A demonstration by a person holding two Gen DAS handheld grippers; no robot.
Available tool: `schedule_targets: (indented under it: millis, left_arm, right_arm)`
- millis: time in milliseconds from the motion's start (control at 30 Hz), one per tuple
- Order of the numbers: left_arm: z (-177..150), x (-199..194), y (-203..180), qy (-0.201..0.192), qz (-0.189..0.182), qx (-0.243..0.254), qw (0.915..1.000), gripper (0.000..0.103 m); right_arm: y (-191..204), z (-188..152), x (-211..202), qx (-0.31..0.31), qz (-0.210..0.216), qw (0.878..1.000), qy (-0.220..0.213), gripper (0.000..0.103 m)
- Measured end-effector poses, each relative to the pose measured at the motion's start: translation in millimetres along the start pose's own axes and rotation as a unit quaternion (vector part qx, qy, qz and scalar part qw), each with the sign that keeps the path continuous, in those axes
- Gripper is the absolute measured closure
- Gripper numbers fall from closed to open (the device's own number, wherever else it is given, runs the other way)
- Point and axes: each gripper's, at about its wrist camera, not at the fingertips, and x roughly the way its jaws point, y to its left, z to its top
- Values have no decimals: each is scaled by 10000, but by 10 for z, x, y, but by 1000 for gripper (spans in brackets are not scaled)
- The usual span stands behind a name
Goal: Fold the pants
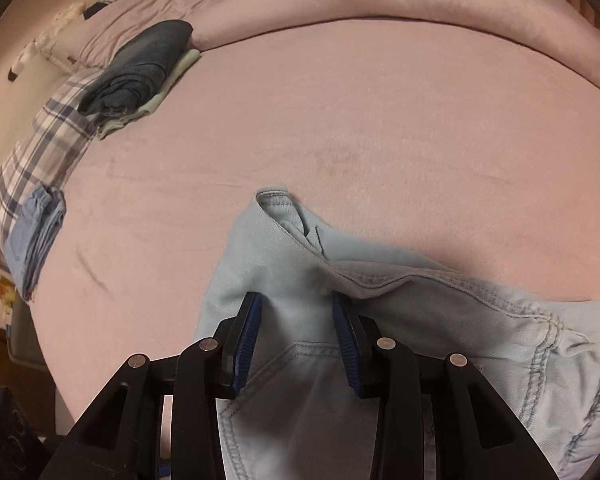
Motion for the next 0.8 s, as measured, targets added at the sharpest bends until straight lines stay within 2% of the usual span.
schedule_targets:
  millis: [200, 400, 533, 633, 700, 767, 800]
  left_arm:
    - [-15, 17, -76, -5, 114, 19, 9999, 71]
    - [19, 77, -149, 12, 156, 23, 9999, 71]
    - [79, 107, -180, 33, 214, 50, 9998, 70]
    - [107, 111, -181, 31, 311, 96, 9995, 69]
    - [122, 106, -192, 13, 363, 116, 9993, 69]
    - [152, 93, -184, -5, 399, 90, 9992, 62]
    - [164, 77, -174, -26, 403, 64, 9992, 58]
  right_arm:
    - [-78, -348, -527, 29, 106, 9990, -444, 64]
    - [-189, -771, -870, -183, -433, 9969, -629, 64]
    - [-213, -1016, -750, -310, -668, 9965, -388, 64]
    - [-188, -1142, -628, -593, -913, 9925, -548, 60]
    - [-114, -1124, -629, -676, -1016, 9908, -580, 51]
    - [-105, -1069, -657, -696, -953, 9915, -552, 51]
    - [-137, -1046, -708, -585, -749, 9938, -575, 49]
